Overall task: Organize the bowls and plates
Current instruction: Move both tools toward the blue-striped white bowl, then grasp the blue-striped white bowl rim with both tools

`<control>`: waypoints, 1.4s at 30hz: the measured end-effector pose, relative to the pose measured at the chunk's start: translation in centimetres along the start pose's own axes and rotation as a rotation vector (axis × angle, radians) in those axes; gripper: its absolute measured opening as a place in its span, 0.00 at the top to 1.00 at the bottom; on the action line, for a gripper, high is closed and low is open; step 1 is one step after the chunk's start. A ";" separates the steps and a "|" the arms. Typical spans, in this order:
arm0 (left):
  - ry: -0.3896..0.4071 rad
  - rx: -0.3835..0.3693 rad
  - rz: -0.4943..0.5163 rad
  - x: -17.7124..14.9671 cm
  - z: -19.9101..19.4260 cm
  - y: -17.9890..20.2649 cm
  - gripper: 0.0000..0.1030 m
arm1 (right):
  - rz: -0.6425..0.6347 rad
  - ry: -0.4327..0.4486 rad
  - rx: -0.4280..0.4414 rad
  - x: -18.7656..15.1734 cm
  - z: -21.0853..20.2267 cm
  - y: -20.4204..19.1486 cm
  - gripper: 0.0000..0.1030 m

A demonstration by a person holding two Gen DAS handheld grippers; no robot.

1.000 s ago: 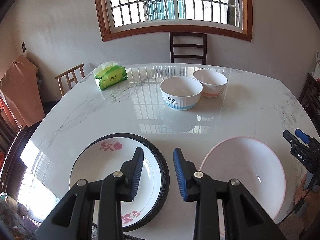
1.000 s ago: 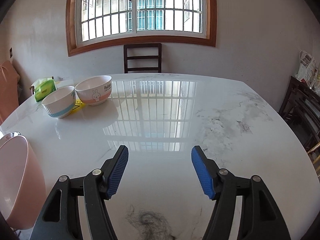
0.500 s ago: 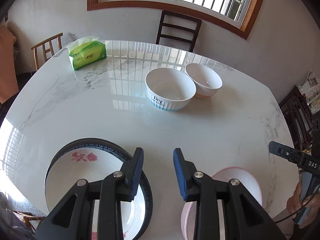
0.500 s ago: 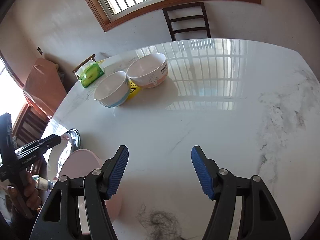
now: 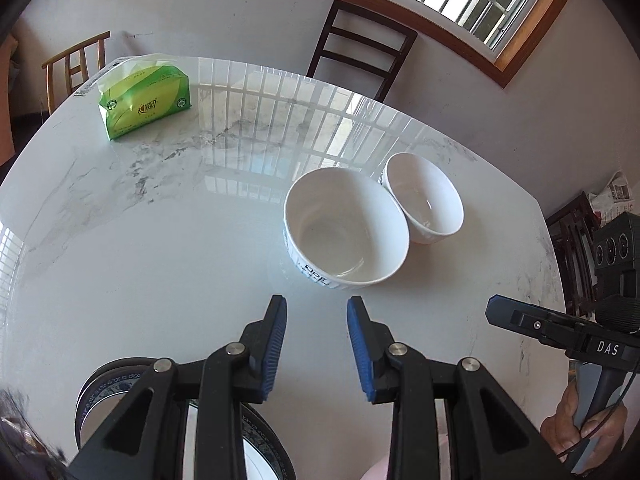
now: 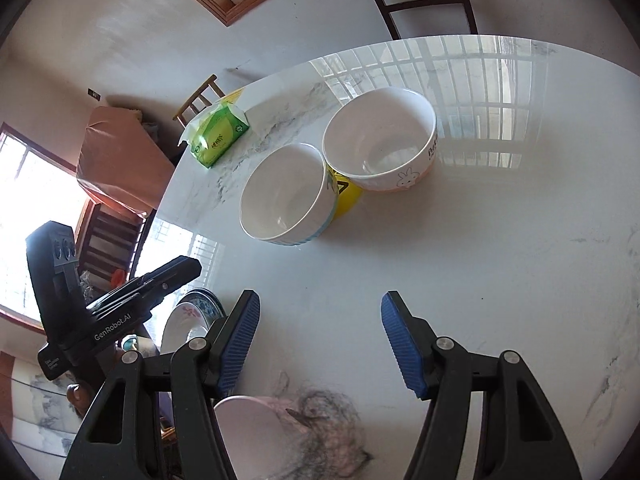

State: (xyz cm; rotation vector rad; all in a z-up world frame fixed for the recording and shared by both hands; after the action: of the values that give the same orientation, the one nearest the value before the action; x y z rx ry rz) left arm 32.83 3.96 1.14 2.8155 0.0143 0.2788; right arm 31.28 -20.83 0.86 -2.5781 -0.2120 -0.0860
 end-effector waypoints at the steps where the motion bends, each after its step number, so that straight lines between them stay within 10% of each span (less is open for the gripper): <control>1: -0.007 -0.015 -0.006 0.4 0.3 -0.2 0.69 | 0.008 -0.006 0.001 0.6 0.4 -0.1 0.42; 33: -0.069 0.026 -0.100 4.5 6.1 -1.5 0.69 | 0.061 -0.104 -0.011 8.9 7.7 -0.1 0.69; 42: -0.057 0.061 -0.083 3.8 5.7 -0.5 0.83 | 0.016 -0.091 -0.055 9.3 8.1 0.1 0.86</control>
State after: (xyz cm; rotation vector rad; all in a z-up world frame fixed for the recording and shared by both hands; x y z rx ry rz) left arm 37.63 2.87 -3.59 2.8732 0.1294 0.1819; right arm 40.62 -15.39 -5.15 -2.6408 -0.2254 0.0313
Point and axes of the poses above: each gripper's, at about its wrist camera, not at the fingertips, and z roughly the way its jaws point, y to its right, x to its top, the point moved 2 cm from there along z, roughly the way its jaws point, and after that the axes turned 15 degrees about -y, right-handed, at the moved point
